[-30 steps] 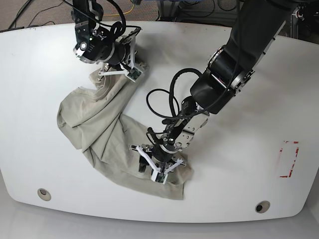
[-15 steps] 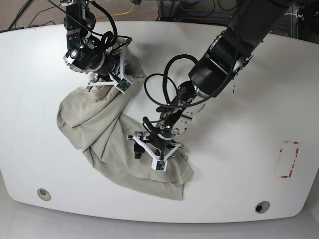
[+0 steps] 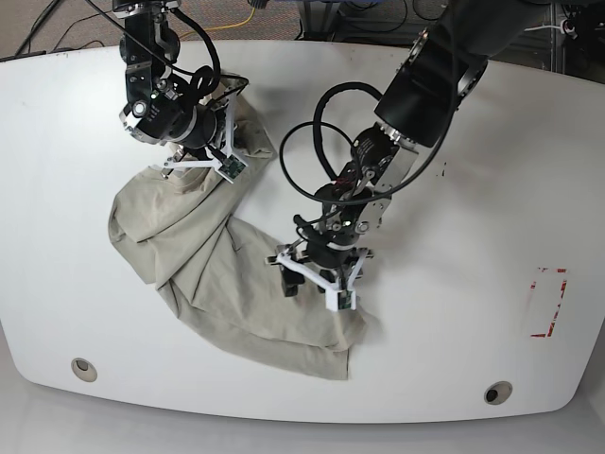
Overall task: Layout the t-shirt on the table in an organized manner, then fold the t-shirt properly
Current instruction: 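Release the shirt with the left gripper and raise it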
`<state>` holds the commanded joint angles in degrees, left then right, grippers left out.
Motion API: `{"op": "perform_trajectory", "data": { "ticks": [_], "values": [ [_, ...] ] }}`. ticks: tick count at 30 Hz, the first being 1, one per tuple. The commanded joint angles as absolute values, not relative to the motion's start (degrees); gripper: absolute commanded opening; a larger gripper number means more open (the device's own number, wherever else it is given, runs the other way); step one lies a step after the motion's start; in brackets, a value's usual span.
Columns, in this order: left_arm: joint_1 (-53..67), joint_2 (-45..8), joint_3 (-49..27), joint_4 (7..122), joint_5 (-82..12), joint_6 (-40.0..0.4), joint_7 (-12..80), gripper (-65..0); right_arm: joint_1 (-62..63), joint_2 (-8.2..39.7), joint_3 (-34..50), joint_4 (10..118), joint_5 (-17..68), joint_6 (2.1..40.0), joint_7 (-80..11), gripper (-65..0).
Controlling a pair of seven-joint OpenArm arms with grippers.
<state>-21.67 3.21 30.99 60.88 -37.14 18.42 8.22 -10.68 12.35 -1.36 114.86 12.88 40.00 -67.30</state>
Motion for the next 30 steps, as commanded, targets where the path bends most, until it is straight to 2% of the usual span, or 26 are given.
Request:
{"op": "perform_trajectory", "data": {
  "ticks": [7,12,17,20,25,30],
  "values": [
    [-20.70,3.30,28.79,60.35,-37.14,18.33,8.13,-29.3,-10.68,12.35,-1.36,114.86,12.88,40.00,-67.30,-64.5],
    [-21.67,4.53,28.79,55.78,-37.14,18.07,8.04,-29.3,-10.68,12.35,-1.36,114.86,12.88,40.00,-67.30,-64.5],
    [-24.75,7.96,28.53,48.04,-37.14,12.62,6.46,-29.3,-10.77,12.35,0.04,114.86,12.88,40.00,-67.30,-64.5],
    [-25.27,8.57,28.70,44.09,-37.14,11.47,2.86,-29.3,-10.77,12.35,0.66,114.86,12.88,40.00,-67.30,-64.5],
    [-28.79,9.00,28.70,35.91,-37.14,11.38,1.19,-29.3,-10.77,12.35,2.42,114.86,13.14,40.00,-67.30,-64.5],
    [-30.64,9.00,28.88,34.07,-37.14,11.30,-0.57,-29.3,-10.77,12.35,4.09,114.86,13.41,40.00,-67.30,-64.4]
  ]
}}
